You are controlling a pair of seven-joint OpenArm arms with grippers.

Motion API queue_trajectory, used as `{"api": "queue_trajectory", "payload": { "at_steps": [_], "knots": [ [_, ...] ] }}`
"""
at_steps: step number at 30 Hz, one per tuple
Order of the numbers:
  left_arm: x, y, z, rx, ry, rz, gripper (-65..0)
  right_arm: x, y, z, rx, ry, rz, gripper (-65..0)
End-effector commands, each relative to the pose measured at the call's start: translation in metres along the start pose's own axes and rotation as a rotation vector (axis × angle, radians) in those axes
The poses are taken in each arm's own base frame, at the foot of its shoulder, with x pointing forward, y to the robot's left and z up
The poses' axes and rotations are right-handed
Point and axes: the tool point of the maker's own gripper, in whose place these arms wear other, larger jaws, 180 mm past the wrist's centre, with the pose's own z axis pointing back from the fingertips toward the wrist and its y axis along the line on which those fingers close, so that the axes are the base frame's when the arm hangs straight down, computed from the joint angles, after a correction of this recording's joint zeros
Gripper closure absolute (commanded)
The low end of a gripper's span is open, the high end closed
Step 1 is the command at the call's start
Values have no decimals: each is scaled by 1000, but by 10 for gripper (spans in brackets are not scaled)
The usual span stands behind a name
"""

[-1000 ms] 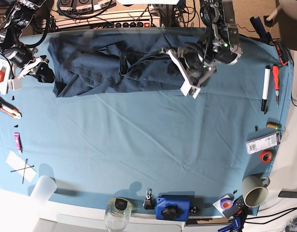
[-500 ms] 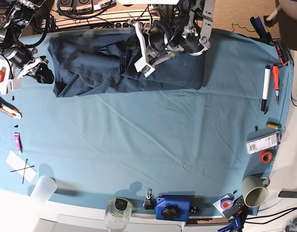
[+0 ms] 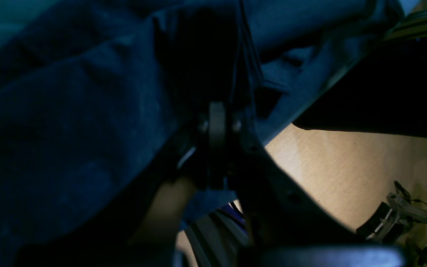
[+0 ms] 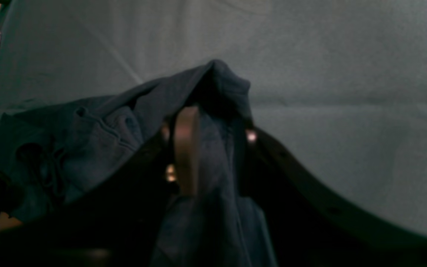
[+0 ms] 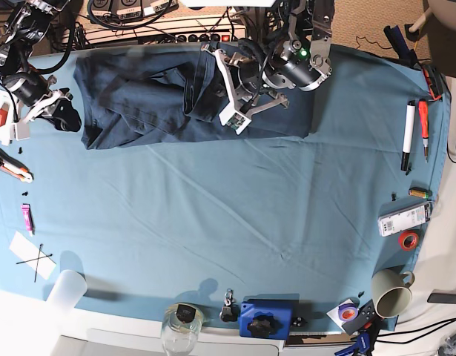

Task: Fold the T-shirt properly
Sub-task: 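Hold the folded end with the left gripper while the right gripper grasps the other end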

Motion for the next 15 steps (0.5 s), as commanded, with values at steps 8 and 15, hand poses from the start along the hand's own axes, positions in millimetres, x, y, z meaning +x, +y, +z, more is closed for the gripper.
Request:
{"api": "queue_trajectory", "payload": {
  "at_steps": [8, 15],
  "knots": [
    [11, -5, 3, -12, -43, -3, 0, 0, -6, 6, -34, 52, 39, -370],
    [11, -6, 3, -19, -46, -1, 0, -21, -20, -3, -33, 124, -43, -370]
  ]
}}
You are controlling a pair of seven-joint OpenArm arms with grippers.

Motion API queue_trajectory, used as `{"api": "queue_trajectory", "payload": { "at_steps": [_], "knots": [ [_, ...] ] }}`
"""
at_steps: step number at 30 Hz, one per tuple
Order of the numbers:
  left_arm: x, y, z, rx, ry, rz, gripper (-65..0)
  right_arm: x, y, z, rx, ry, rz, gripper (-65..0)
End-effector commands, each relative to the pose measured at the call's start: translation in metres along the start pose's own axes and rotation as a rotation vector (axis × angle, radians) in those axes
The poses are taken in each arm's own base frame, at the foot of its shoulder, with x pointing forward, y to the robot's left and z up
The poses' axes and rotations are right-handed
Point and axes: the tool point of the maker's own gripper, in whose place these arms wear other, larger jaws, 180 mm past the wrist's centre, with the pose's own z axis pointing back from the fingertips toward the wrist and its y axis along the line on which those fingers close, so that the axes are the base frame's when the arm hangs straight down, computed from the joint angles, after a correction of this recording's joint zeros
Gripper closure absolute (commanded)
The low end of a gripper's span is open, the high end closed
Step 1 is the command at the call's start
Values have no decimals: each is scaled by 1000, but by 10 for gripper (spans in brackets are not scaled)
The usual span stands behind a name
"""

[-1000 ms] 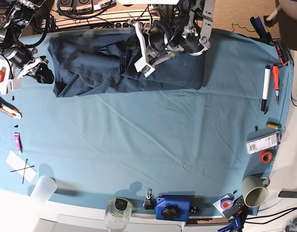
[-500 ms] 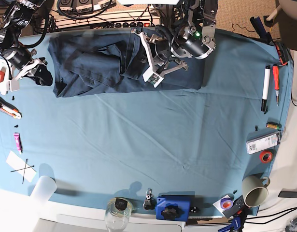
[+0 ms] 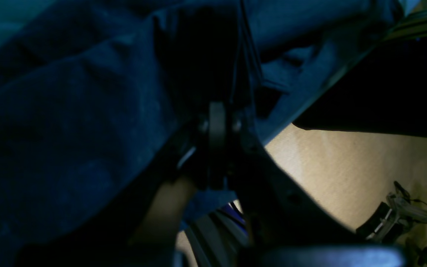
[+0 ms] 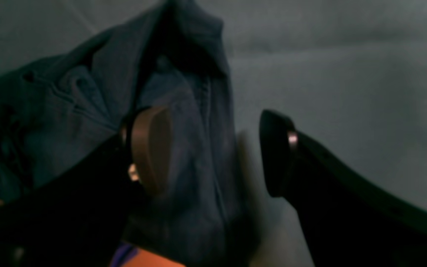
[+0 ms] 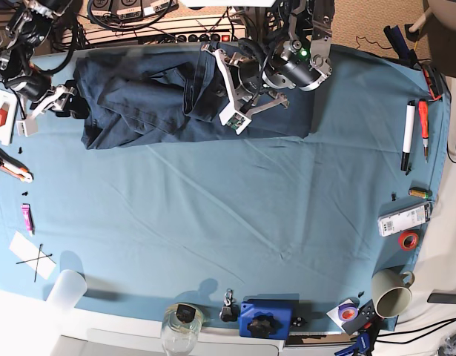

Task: Fold the T-shirt properly
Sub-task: 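Hold the folded end with the left gripper while the right gripper grasps the other end, then lift the strip end with the right gripper and fold it over the stack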

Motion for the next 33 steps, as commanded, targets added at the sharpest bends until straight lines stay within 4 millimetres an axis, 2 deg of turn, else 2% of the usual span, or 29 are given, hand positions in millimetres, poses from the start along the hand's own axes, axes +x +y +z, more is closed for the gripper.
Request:
{"api": "queue_trajectory", "payload": {
  "at_steps": [1, 4, 9, 15, 21, 22, 23, 27, 28, 33],
  "knots": [
    [11, -6, 3, -18, -45, -1, 0, 9, -2, 4, 12, -28, -3, -370],
    [11, -6, 3, -18, -45, -1, 0, -5, -2, -9, 79, -3, -92, -370],
    [11, -6, 3, -18, -45, -1, 0, -17, 16, -27, 236, -17, -215, -370],
    [13, -6, 3, -18, -56, -1, 0, -29, 48, -46, 345, 56, -202, -369],
    [13, -6, 3, -18, -56, -1, 0, -40, 62, -55, 381, 114, -180, -369],
    [13, -6, 3, -18, -56, -1, 0, -41, 63, -56, 382, 118, -179, -357],
    [13, -6, 3, -18, -56, -1, 0, -41, 63, -56, 379, 121, -177, -314],
    [13, -6, 3, -18, -56, -1, 0, -43, 59, -58, 359, 137, -164, -37],
    [13, -6, 3, -18, -55, -1, 0, -43, 58, -58, 350, 143, -158, 0],
    [13, -6, 3, -17, -55, 0, 0, -36, 44, -67, 258, 192, -80, 0]
  ]
}}
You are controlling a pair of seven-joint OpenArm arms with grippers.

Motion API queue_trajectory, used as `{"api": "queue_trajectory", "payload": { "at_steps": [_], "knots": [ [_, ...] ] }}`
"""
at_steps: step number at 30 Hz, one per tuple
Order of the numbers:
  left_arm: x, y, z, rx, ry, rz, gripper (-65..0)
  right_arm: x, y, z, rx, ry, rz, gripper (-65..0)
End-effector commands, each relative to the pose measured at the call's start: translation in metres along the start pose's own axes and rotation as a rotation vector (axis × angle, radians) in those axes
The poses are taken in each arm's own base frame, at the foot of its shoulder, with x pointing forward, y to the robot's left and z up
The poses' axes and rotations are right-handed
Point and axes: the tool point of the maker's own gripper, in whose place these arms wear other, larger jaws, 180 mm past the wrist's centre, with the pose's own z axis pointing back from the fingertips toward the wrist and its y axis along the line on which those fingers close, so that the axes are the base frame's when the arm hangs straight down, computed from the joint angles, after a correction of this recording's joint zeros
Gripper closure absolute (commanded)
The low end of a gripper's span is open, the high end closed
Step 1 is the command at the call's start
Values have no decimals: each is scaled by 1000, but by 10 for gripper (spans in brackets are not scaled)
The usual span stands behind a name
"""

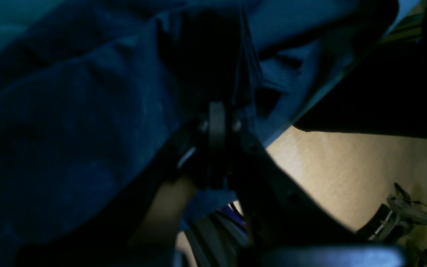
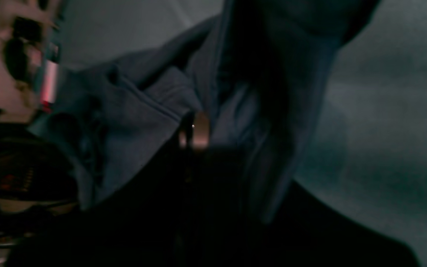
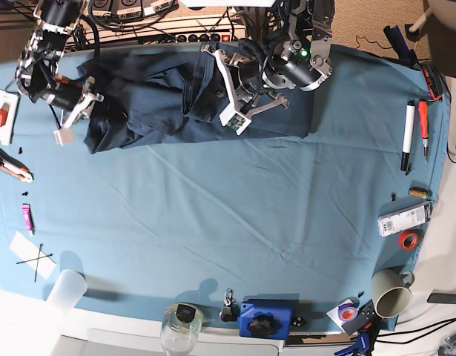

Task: Fold the T-shirt properly
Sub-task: 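Lift the strip end with the right gripper and fold it over the stack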

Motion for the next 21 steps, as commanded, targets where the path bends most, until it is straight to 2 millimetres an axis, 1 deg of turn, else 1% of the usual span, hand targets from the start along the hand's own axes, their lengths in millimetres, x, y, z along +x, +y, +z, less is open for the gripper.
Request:
{"api": "queue_trajectory", "payload": {
  "at_steps": [1, 4, 6, 10, 13, 15, 17, 19, 21],
  "knots": [
    [12, -6, 3, -17, -48, 0, 0, -5, -14, 1, -76, 69, 18, 0],
    [12, -6, 3, -17, -48, 0, 0, 31, -22, 2, -149, 6, 86, 0],
    [12, -6, 3, -17, -48, 0, 0, 58, -28, 9, -196, -41, 133, 0],
    [11, -6, 3, -17, -45, 0, 0, 110, -36, 37, -293, -95, 231, 0],
    [11, -6, 3, -17, -45, 0, 0, 138, -44, 61, -376, -111, 285, 0],
    [11, -6, 3, -17, -45, 0, 0, 151, -48, 75, -425, -123, 308, 0],
    [11, -5, 3, -16, -44, -1, 0, 160, -53, 87, -471, -128, 320, 0],
    [8, -1, 4, 0, -33, -9, 0, 162, -58, 95, -505, -125, 311, 0],
    [1, 13, 5, 67, -3, -12, 0, 159, -62, 95, -522, -109, 307, 0]
  ]
}}
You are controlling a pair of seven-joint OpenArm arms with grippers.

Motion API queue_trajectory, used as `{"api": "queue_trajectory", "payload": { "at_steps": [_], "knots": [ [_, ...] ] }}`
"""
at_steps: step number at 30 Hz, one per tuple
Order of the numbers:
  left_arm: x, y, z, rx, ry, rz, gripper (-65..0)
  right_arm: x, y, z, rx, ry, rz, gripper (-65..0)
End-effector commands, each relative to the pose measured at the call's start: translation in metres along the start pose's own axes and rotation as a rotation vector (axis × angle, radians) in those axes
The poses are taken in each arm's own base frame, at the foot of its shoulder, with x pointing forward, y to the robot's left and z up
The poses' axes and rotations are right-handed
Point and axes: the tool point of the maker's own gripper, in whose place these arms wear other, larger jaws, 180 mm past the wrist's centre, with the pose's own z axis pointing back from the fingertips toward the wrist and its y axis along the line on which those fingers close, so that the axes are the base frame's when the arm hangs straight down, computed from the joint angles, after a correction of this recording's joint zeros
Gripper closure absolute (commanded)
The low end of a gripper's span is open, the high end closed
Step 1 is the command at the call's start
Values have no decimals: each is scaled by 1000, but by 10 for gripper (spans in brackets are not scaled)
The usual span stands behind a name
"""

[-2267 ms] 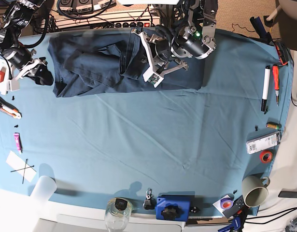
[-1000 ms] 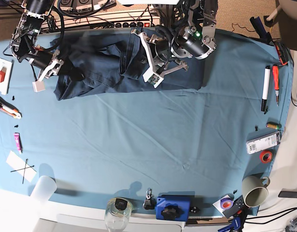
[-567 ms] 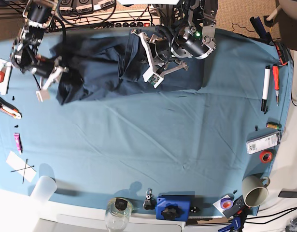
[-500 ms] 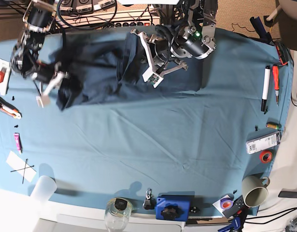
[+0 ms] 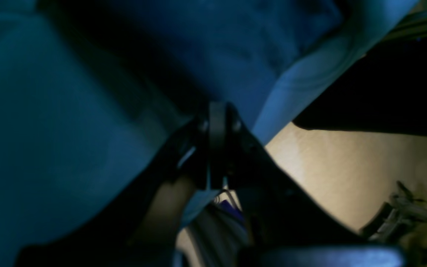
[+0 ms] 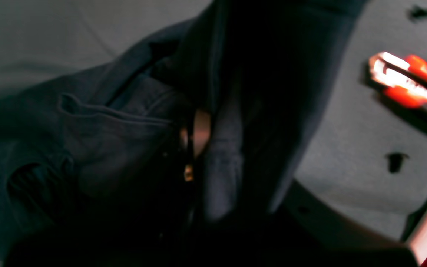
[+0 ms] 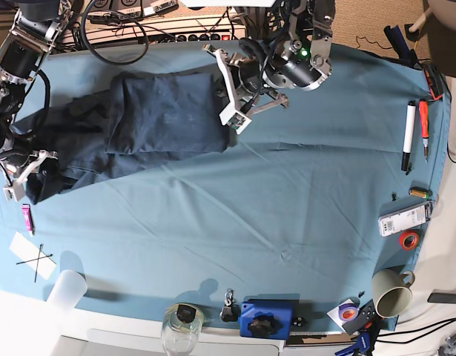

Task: Fold the T-shirt properly
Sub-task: 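Lift the strip end with the right gripper and fold it over the stack, then lay the held end onto the stack with the right gripper and release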

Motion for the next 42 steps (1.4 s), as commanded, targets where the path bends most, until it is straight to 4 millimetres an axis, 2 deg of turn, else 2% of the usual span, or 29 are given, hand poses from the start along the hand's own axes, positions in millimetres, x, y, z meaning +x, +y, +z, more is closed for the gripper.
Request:
{"api": "queue_trajectory", "payload": {
  "at_steps": [1, 5, 9, 16, 22, 25, 30, 34, 42],
  "knots": [
    [5, 7, 4, 41, -21, 7, 0, 17, -4, 9, -11, -48, 18, 0],
    [-9, 51, 13, 268, 34, 35, 0, 19, 4, 9, 28, -65, 6, 0],
    [-16, 94, 31, 490, 51, 62, 0, 23, 23, 11, 81, -67, 25, 0],
    [-30, 143, 58, 659, 50, 194, 0, 26, 76, 4, 175, -87, 80, 0],
    [-50, 180, 84, 743, 41, 343, 0, 13, 115, 7, 260, -122, 113, 0],
    [-57, 188, 90, 724, 29, 385, 0, 7, 128, 18, 254, -134, 188, 0],
    [-62, 196, 97, 691, 0, 436, 0, 10, 153, 36, 284, -191, 277, 0],
    [-65, 200, 101, 678, -14, 458, 0, 8, 167, 29, 316, -187, 285, 0],
    [-67, 197, 100, 656, -11, 447, 0, -14, 225, 4, 447, -109, 354, 0]
  ]
}}
